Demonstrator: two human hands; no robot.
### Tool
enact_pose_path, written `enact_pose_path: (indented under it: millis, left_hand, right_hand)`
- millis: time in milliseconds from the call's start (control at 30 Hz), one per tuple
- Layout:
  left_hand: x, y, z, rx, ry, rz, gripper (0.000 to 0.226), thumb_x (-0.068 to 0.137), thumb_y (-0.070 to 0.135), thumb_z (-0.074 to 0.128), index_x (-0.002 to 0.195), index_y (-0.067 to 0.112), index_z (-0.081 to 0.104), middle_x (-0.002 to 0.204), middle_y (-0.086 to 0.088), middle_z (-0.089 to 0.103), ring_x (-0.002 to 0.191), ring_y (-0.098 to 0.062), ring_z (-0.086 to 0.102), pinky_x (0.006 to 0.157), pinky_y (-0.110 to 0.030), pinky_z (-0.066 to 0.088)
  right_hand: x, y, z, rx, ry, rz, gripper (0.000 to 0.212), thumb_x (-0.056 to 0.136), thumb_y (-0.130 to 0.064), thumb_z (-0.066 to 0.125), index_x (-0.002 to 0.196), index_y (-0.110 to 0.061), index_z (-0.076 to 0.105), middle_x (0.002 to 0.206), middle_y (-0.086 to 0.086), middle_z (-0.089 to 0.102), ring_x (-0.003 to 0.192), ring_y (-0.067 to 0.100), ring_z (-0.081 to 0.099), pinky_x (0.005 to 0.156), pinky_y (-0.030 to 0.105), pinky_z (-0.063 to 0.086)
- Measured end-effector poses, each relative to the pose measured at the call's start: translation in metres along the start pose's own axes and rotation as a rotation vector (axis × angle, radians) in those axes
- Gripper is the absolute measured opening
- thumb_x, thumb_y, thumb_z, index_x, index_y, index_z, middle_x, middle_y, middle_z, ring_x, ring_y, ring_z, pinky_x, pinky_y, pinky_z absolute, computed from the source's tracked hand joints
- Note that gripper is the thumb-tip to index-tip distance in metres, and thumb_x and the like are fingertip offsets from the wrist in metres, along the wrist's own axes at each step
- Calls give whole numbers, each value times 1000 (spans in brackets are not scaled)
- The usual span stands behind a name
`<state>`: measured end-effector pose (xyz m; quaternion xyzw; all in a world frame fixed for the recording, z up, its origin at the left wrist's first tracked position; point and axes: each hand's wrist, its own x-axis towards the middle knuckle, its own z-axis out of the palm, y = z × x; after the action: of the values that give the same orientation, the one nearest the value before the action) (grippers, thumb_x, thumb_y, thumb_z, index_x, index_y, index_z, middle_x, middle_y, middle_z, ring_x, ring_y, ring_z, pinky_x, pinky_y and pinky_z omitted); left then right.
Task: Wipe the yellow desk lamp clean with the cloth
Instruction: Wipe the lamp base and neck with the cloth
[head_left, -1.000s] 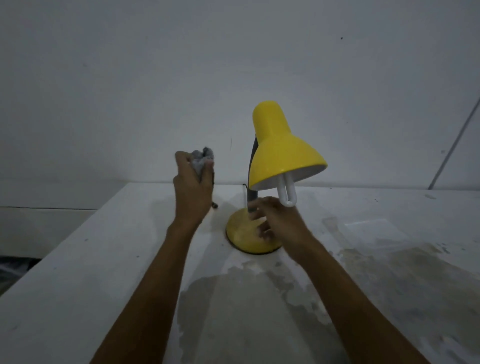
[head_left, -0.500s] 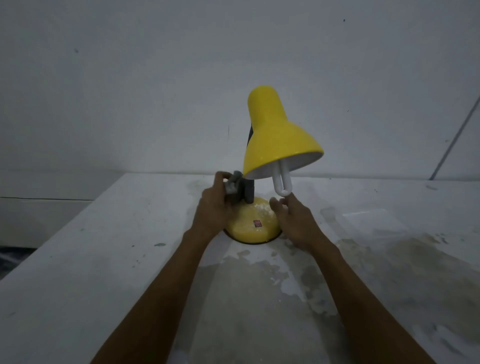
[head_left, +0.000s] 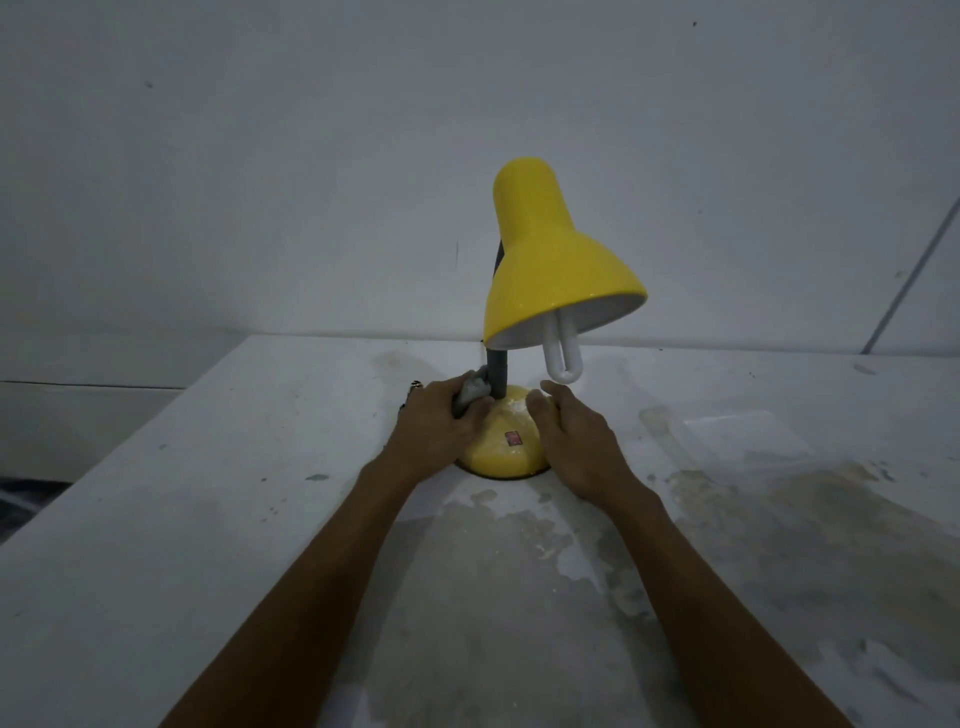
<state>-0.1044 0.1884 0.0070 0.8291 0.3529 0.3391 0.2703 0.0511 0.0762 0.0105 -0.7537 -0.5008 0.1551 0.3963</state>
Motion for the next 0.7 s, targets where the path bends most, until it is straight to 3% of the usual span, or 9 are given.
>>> enact_pose_path:
  millis: [67, 200, 300, 467, 600, 700]
  left_hand:
    - [-7, -3, -2, 9, 18, 46, 43, 92, 46, 53, 120, 19, 72, 90, -5, 78, 79, -17, 70, 77, -39, 56]
    - [-16, -6, -6, -18, 81, 215, 32, 95, 25, 67, 126, 18, 72, 108, 2, 78, 83, -7, 69, 77, -16, 53]
    - [-20, -9, -9, 14, 93, 318, 30, 92, 21, 71, 120, 14, 75, 112, -2, 77, 93, -12, 70, 82, -31, 55]
    - [-21, -2, -3, 65, 13, 488, 27, 93, 33, 67, 113, 20, 79, 115, 4, 77, 105, -14, 70, 94, -31, 53]
    - [-22, 0, 6, 60, 2, 470, 32, 93, 44, 64, 112, 21, 78, 104, 4, 78, 93, -15, 69, 82, -37, 55]
    - [-21, -14, -3, 94, 122, 409, 30, 92, 50, 64, 102, 26, 80, 90, 3, 78, 77, -13, 68, 68, -36, 55]
  right_hand:
    - [-1, 1, 4, -52, 31, -4, 58, 104, -53, 28, 148, -19, 43, 148, 5, 52, 136, 26, 48, 111, 40, 35]
    - [-3, 0, 5, -83, 102, -47, 45, 108, -42, 26, 131, -18, 57, 126, 7, 65, 118, 28, 58, 90, 31, 37]
    - [-4, -1, 5, -102, 110, -46, 46, 108, -41, 26, 135, -18, 55, 132, 7, 63, 121, 27, 57, 97, 33, 39]
    - [-5, -1, 8, -121, 130, -64, 45, 109, -38, 25, 134, -17, 56, 133, 8, 63, 120, 29, 58, 94, 33, 40]
    - [-6, 0, 6, -108, 119, -61, 45, 109, -37, 24, 130, -15, 58, 128, 10, 65, 117, 30, 59, 87, 29, 36]
    - [-5, 4, 5, -102, 102, -31, 48, 108, -41, 23, 141, -22, 53, 141, 4, 59, 129, 27, 54, 104, 35, 38]
